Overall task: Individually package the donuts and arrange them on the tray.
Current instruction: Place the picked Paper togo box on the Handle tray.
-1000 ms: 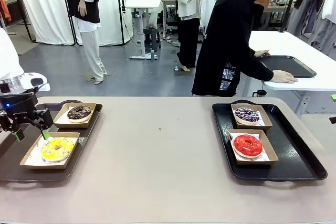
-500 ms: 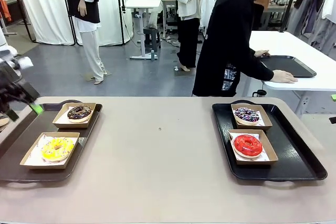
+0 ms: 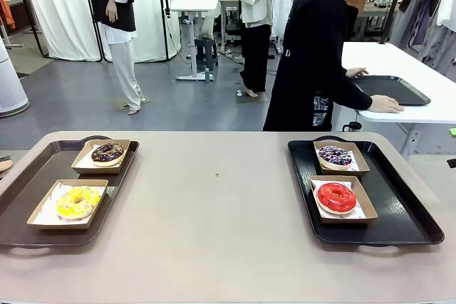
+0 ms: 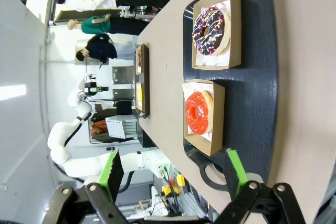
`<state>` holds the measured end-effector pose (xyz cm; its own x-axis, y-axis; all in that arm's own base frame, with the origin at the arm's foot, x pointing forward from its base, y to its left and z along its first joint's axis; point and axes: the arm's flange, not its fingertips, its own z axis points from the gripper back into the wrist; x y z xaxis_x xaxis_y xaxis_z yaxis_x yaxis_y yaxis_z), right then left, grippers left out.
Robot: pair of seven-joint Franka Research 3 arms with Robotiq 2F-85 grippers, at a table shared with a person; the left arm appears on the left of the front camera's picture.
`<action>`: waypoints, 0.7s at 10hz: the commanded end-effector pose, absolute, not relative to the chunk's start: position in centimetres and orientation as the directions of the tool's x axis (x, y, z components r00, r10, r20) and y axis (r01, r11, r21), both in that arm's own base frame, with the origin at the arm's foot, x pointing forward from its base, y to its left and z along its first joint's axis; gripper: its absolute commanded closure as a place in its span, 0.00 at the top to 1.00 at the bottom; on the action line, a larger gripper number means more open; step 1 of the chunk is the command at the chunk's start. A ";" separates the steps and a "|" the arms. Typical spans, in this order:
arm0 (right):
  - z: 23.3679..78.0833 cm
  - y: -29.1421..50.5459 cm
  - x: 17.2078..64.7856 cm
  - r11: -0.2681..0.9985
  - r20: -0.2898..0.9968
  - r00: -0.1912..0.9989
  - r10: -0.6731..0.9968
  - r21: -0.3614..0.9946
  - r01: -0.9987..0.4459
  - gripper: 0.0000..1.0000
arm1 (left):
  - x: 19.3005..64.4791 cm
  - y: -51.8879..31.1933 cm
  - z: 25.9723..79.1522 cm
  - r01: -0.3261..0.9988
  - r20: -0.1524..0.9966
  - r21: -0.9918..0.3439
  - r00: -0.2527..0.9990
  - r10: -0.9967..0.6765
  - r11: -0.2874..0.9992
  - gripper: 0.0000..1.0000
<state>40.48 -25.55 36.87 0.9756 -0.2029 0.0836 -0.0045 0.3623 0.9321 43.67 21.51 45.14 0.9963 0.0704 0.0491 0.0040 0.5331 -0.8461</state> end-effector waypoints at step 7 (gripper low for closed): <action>37.1 -25.5 40.6 0.356 0.073 0.974 -0.213 0.934 0.008 1.00 | 40.4 29.2 39.7 -0.116 -0.029 -0.931 0.969 0.247 0.347 0.97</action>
